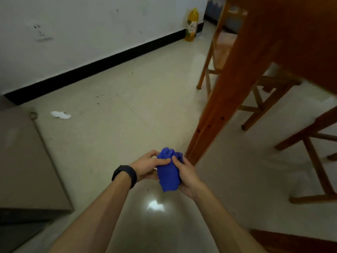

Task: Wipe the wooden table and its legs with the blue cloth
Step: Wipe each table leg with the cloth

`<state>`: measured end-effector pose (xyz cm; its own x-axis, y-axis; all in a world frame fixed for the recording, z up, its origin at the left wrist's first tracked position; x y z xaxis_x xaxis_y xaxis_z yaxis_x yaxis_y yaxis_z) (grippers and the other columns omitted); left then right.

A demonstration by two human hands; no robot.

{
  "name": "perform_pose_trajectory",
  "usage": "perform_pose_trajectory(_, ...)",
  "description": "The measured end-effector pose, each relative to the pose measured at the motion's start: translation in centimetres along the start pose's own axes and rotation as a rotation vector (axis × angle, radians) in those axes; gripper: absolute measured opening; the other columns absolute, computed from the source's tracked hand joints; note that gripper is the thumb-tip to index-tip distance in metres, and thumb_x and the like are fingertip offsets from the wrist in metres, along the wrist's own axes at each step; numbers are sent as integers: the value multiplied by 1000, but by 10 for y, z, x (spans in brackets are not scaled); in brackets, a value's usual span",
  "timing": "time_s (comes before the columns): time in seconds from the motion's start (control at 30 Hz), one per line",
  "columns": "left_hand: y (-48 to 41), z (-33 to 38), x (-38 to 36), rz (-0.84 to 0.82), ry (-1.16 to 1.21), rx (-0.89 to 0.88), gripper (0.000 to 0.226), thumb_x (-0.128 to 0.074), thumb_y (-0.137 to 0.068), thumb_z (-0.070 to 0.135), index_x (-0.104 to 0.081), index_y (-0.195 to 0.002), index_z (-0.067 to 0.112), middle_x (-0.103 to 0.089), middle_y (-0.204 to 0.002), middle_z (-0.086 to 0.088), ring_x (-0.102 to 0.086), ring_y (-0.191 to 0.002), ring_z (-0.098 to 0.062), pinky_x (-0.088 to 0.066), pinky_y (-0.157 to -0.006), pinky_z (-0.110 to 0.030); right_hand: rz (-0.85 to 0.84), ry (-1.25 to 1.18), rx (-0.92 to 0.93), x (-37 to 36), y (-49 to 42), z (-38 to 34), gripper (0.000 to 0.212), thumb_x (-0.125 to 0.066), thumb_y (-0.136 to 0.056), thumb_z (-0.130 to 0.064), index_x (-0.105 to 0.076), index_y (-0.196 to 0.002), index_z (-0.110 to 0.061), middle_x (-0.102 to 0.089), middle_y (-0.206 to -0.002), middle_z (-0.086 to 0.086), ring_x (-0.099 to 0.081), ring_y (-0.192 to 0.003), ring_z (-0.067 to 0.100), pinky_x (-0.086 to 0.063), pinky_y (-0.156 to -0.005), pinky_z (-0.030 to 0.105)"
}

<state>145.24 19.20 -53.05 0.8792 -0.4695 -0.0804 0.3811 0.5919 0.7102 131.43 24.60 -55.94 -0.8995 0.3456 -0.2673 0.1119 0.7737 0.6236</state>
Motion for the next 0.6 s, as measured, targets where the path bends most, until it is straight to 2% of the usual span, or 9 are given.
perform_pose_trajectory(0.1, 78, 40, 23, 54, -76, 13, 40, -74, -86, 44, -65, -117, 21, -72, -116, -1, -71, -101, -23, -56, -91, -40, -3, 6, -32, -45, 66, -45, 28, -58, -99, -24, -60, -124, -14, -73, -111, 11, -69, -103, 31, -53, -93, 54)
perform_pose_trajectory(0.2, 157, 83, 35, 75, -146, 65, 45, -60, -85, 67, -69, -111, 31, -67, -115, 15, -64, -105, -12, -49, -88, -34, -11, -23, -99, -85, 145, -97, 31, -58, -98, -34, -60, -125, -20, -72, -115, 10, -68, -107, 31, -53, -91, 51)
perform_pose_trajectory(0.3, 239, 130, 27, 43, -92, 117, 48, -54, -89, 66, -71, -112, 27, -69, -116, 13, -65, -106, -12, -47, -99, -39, -68, -88, -183, -116, 238, -151, 43, -61, -95, -41, -59, -133, -21, -65, -128, 12, -61, -119, 34, -43, -105, 58)
perform_pose_trajectory(0.37, 296, 172, 15, -6, -64, 134, 47, -53, -91, 63, -70, -115, 25, -70, -117, 9, -65, -110, -15, -46, -104, -43, -89, -138, -203, -134, 298, -195, 44, -62, -94, -36, -57, -135, -18, -64, -130, 15, -59, -121, 37, -39, -106, 63)
perform_pose_trajectory(0.47, 382, 242, 2, -20, -132, 120, 46, -50, -93, 63, -65, -117, 26, -68, -117, 6, -65, -107, -17, -49, -99, -41, -22, -37, -97, -162, 384, -281, 34, -61, -94, -21, -60, -128, -20, -70, -119, 10, -67, -110, 30, -49, -99, 56)
perform_pose_trajectory(0.6, 480, 333, -4, -18, -146, -7, 52, -52, -91, 65, -62, -118, 23, -71, -112, 1, -68, -103, -18, -52, -93, -40, 60, 59, 60, -194, 468, -369, 38, -68, -90, -25, -59, -127, -28, -72, -115, 2, -71, -102, 22, -57, -83, 46)
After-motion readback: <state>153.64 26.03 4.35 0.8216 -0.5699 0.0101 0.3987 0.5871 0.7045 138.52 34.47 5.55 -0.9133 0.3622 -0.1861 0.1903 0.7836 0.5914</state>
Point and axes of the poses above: each hand's wrist, its own y-axis away from the middle knuckle, its own x-axis out of the back of the hand, z = x × y, the point moved 2 cm from there along -y, towards the middle knuckle
